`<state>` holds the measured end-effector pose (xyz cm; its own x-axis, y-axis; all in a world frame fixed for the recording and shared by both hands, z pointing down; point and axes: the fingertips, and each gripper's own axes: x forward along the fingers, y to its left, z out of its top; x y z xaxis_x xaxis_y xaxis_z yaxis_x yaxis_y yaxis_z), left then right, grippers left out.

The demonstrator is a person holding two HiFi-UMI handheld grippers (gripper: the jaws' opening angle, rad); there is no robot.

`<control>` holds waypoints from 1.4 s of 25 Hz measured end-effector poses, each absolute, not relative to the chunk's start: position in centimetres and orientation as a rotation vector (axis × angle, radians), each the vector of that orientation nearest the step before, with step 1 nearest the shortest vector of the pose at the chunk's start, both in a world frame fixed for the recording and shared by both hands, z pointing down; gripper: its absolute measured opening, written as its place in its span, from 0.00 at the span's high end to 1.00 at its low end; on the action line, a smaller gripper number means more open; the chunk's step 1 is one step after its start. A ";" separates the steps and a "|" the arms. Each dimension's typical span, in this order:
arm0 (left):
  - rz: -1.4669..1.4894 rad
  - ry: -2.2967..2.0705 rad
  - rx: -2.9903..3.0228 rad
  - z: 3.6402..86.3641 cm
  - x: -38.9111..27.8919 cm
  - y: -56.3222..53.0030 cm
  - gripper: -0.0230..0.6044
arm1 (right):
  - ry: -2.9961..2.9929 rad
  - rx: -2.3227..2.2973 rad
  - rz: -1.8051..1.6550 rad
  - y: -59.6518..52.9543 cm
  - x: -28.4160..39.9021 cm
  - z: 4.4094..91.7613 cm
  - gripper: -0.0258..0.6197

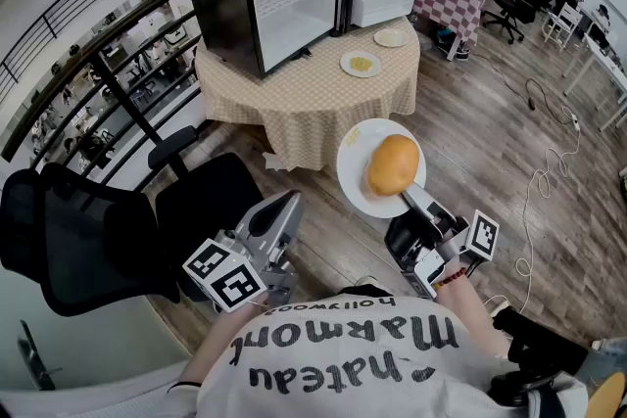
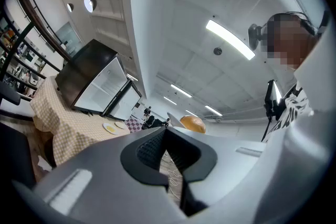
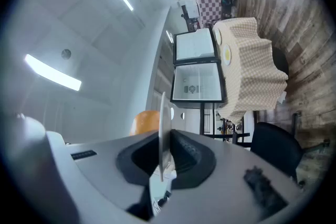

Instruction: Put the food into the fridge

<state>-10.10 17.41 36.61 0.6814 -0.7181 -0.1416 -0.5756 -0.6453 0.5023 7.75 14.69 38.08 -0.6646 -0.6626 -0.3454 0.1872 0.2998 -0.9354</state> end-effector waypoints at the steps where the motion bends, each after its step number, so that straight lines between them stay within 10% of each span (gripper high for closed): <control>1: -0.463 -1.007 2.475 36.5 -10.2 17.3 0.96 | 1.831 -0.428 -1.452 14.5 7.7 38.1 0.91; 35: -0.477 -1.190 2.456 35.3 -9.5 -4.1 0.96 | 1.921 -0.297 -1.465 -11.4 8.8 37.1 0.91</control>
<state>-9.47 -4.13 35.34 0.5859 -0.7983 -0.1392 -0.6733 -0.5752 0.4646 8.83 -11.41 37.11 -0.7341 -0.5606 -0.3833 0.2214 0.3360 -0.9155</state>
